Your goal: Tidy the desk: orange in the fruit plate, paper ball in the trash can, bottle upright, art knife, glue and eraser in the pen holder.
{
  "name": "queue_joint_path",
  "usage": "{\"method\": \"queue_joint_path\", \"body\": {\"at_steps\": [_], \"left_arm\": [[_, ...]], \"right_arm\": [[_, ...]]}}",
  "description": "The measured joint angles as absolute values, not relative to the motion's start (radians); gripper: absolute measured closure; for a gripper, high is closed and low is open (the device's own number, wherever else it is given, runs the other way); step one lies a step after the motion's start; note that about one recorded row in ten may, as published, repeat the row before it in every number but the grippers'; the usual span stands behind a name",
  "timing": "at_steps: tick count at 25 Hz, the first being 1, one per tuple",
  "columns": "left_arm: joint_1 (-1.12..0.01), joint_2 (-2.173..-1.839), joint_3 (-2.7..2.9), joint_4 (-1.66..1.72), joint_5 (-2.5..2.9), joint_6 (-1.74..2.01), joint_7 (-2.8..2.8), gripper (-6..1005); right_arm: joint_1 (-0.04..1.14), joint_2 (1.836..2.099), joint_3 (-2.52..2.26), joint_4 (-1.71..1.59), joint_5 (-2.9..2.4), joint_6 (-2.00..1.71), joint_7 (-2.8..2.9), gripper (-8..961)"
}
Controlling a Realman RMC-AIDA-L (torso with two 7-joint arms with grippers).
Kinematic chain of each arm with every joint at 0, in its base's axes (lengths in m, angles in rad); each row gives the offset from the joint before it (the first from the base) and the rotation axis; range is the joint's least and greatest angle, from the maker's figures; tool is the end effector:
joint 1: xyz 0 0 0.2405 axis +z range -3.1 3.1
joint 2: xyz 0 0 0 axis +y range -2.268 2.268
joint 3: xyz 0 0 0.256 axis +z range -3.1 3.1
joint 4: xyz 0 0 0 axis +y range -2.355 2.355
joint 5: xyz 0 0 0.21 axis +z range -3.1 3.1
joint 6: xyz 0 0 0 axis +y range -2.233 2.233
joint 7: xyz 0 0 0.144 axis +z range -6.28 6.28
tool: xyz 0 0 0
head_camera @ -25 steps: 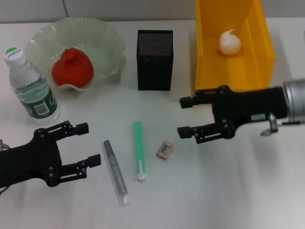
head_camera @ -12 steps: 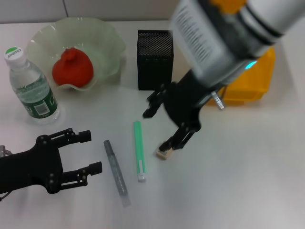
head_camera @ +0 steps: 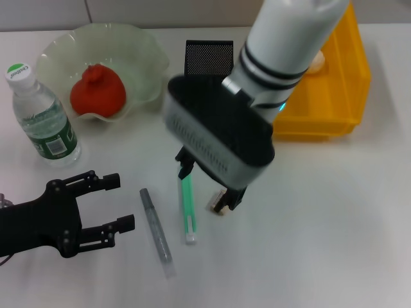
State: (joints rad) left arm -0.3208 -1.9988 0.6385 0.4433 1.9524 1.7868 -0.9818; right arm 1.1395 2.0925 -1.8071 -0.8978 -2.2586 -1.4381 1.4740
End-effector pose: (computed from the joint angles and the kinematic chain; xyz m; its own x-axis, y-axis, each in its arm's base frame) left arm -0.3202 0.2354 0.0085 0.7578 0.2335 0.6092 0.3822 -0.9156 -0.1245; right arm 0.0570 0.3474 -0.1114 0.6030 0.7409 0.2957 0.6333 -0.6700 0.3873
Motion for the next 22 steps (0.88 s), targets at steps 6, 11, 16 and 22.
{"method": "queue_joint_path", "body": {"at_steps": [6, 11, 16, 22], "left_arm": [[-0.320, -1.995, 0.632, 0.443, 1.951, 1.786, -0.987, 199], [-0.320, -1.996, 0.632, 0.443, 1.950, 1.785, -0.987, 199], [-0.320, -2.000, 0.632, 0.443, 1.951, 1.782, -0.987, 199], [-0.319, -2.000, 0.632, 0.442, 1.950, 1.783, -0.991, 200]], "right_arm": [[1.165, 2.092, -1.942, -0.916, -2.210, -1.412, 1.433, 174], [1.165, 2.092, -2.044, -0.937, -2.186, -1.385, 1.404, 176], [1.152, 2.092, -2.112, -0.971, -2.185, -1.369, 1.384, 178], [1.146, 2.092, -2.181, -0.978, -2.185, -1.297, 1.362, 180]]}}
